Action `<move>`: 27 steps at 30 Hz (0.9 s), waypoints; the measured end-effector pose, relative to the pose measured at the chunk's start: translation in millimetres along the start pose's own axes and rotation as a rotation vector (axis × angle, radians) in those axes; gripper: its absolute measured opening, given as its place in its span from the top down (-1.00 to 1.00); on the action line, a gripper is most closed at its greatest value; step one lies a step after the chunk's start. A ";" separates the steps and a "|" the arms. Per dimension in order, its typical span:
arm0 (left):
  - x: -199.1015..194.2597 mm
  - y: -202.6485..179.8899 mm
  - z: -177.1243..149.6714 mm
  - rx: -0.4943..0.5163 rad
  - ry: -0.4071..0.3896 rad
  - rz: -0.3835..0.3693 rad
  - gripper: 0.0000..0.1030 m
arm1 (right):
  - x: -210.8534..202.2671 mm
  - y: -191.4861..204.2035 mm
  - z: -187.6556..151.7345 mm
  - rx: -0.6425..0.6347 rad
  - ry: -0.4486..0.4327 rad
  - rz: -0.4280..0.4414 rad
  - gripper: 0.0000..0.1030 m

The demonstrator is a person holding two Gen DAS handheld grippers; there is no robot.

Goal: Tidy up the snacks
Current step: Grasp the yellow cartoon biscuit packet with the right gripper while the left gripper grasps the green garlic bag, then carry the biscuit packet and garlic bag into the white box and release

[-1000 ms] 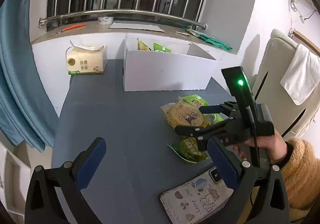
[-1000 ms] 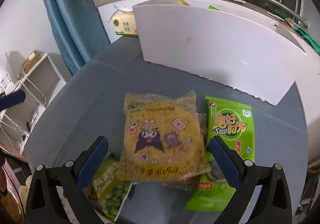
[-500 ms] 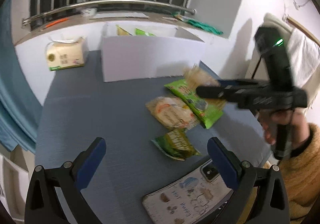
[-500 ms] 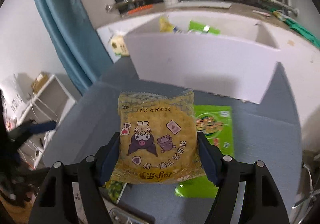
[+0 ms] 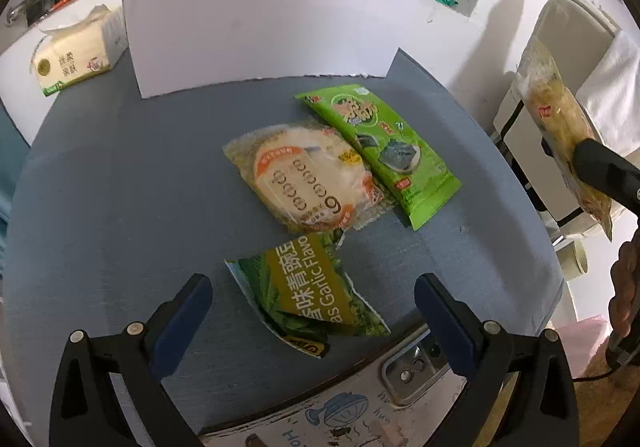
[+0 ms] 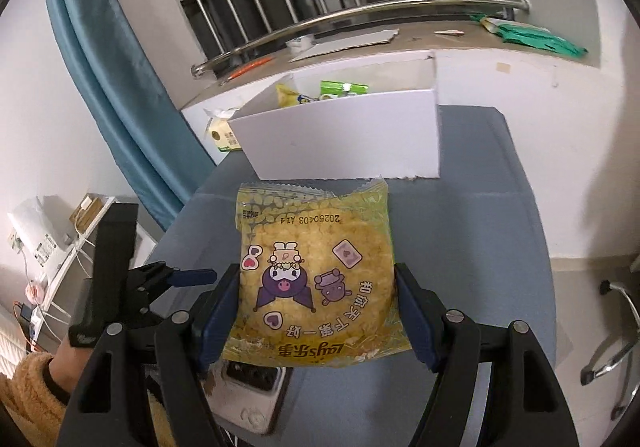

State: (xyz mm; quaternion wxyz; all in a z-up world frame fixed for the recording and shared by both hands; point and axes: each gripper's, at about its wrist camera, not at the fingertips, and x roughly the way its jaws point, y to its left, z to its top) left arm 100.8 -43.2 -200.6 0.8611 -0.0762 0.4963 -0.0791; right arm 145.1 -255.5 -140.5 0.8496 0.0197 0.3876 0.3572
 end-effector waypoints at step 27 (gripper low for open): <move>-93.0 52.1 201.1 0.035 -0.420 -0.086 0.24 | 39.9 -20.5 153.8 0.066 -0.144 -0.012 -0.51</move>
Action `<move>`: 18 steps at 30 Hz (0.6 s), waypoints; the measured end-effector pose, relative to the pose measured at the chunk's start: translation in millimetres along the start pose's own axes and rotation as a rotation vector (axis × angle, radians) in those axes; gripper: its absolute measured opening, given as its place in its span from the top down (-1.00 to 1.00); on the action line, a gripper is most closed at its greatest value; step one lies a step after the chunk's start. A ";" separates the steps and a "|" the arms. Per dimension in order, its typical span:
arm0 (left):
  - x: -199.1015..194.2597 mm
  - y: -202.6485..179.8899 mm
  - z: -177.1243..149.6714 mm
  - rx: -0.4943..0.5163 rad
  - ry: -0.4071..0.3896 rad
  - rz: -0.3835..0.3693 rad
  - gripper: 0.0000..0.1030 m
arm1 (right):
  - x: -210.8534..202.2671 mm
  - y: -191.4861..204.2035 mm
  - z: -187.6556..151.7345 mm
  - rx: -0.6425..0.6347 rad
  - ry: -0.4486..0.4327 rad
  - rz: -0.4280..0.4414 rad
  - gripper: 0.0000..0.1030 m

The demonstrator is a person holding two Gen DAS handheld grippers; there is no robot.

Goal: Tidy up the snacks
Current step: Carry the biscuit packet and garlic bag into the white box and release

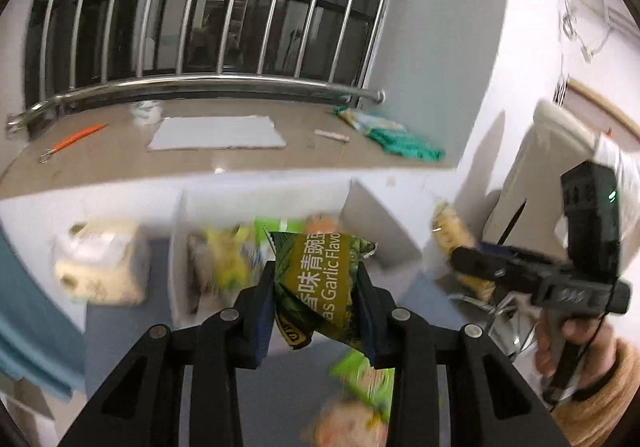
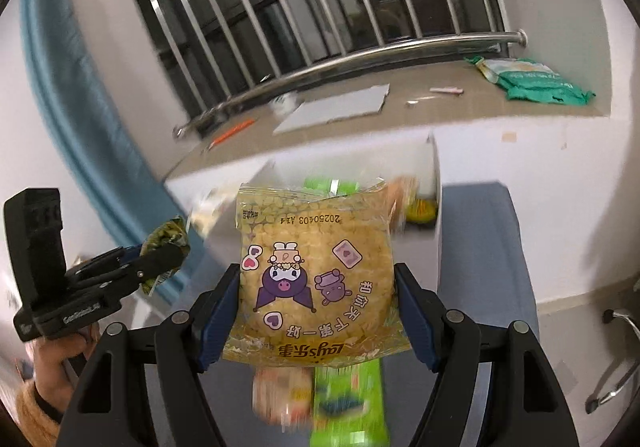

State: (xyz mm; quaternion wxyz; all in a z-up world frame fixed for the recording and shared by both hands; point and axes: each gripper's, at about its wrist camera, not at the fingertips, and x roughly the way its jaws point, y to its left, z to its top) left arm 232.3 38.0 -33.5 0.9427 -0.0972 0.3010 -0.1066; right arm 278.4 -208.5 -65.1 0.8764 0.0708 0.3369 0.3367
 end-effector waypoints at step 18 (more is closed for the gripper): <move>83.3 49.2 19.1 -0.047 0.142 0.140 -1.00 | 97.6 -36.6 70.4 -0.064 0.125 -0.200 -1.00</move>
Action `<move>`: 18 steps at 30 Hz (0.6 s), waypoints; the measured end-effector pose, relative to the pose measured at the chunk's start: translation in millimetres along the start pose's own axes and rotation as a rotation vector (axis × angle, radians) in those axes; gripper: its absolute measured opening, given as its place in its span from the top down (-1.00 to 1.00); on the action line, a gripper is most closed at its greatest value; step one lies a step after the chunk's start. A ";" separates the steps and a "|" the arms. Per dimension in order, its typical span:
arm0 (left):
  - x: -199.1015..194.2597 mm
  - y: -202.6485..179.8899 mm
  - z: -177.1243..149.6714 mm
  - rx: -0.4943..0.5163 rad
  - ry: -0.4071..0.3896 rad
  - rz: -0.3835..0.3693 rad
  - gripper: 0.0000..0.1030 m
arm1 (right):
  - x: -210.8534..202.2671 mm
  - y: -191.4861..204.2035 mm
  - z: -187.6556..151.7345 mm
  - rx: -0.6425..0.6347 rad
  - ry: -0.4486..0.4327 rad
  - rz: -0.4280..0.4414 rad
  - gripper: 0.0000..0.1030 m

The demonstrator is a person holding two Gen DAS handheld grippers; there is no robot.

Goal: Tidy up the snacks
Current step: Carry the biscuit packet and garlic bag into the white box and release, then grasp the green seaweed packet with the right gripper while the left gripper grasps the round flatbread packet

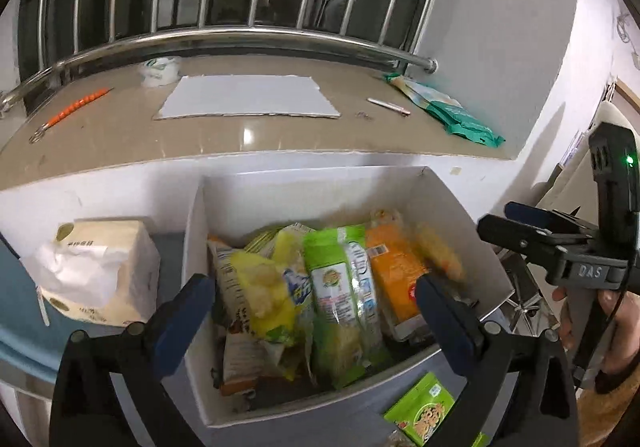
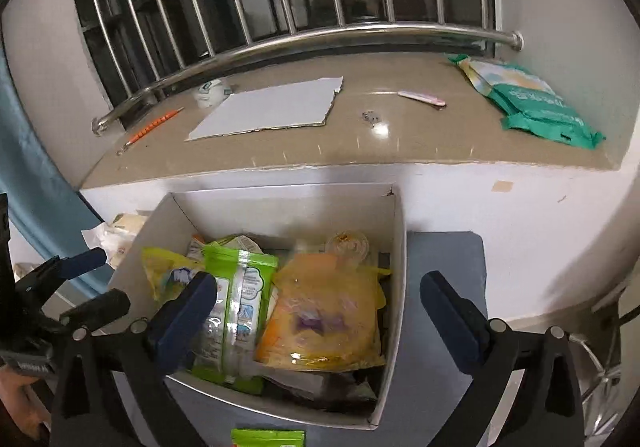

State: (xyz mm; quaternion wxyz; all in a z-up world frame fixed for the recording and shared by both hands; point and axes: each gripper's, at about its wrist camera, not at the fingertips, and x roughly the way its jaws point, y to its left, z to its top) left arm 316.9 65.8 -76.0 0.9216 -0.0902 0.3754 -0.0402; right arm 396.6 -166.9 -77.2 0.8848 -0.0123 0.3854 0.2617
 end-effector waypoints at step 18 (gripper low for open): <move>-123.5 -40.1 -84.5 0.131 -0.166 -0.084 -1.00 | -127.7 30.7 -93.9 -0.079 -0.197 0.108 -1.00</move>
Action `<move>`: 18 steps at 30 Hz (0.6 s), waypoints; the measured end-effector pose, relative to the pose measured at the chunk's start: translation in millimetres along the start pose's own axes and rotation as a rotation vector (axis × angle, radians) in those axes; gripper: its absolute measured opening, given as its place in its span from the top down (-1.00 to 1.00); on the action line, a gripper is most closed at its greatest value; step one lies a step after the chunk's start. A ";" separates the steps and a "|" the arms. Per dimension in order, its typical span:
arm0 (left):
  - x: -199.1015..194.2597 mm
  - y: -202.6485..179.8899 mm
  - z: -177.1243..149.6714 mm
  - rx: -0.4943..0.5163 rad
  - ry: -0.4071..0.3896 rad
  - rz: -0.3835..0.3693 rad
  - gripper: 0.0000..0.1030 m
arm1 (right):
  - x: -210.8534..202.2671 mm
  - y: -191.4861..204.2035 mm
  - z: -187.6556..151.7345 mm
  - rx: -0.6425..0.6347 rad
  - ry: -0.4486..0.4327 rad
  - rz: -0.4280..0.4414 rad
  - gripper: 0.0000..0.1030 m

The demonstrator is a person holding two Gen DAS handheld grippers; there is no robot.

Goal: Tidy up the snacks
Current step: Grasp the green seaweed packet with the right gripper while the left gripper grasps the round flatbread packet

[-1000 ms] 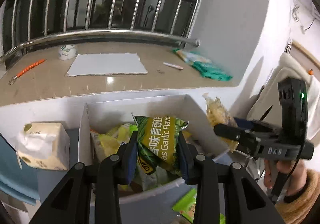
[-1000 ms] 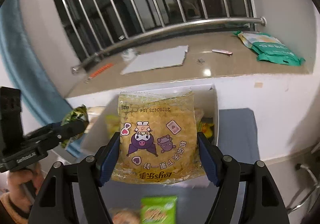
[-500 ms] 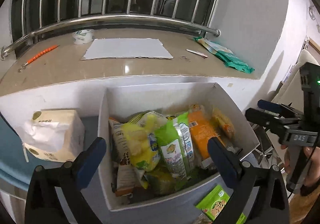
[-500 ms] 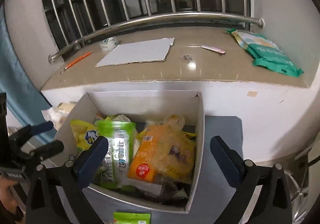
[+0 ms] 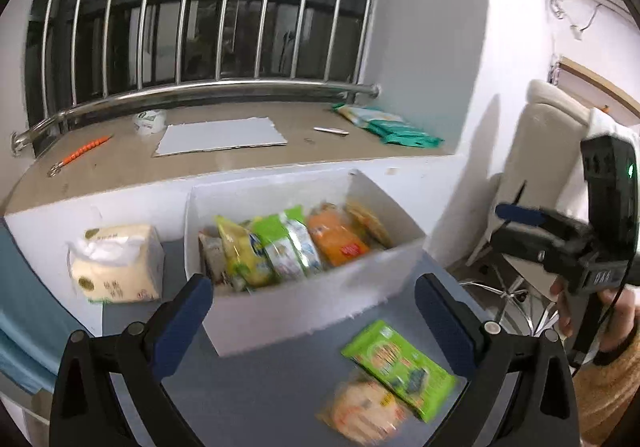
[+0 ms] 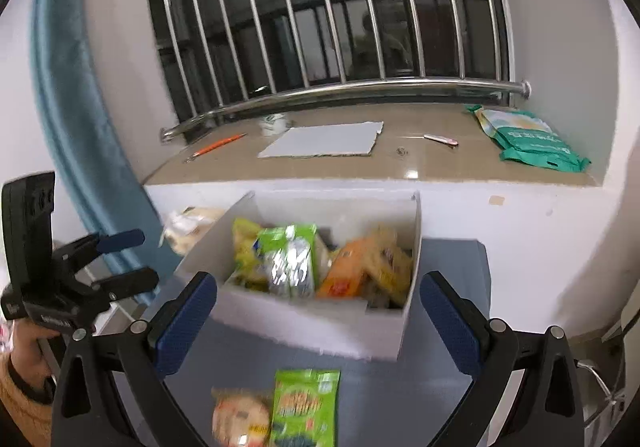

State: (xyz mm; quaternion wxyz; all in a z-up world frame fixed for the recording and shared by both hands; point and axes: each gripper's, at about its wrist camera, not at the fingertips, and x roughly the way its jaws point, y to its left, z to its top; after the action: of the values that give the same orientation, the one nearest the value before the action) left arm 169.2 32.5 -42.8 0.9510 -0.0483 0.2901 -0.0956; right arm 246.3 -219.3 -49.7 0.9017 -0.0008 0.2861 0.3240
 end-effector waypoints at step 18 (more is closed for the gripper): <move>-55.0 -23.3 -127.5 -0.152 0.081 -0.040 -1.00 | 13.6 32.0 -156.7 -0.079 0.281 -0.087 -1.00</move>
State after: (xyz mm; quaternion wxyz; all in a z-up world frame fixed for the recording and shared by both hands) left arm 49.4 16.7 -115.0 0.9299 -0.1220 0.3338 -0.0942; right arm 155.3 -215.4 -181.9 0.8653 -0.0938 0.3962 0.2923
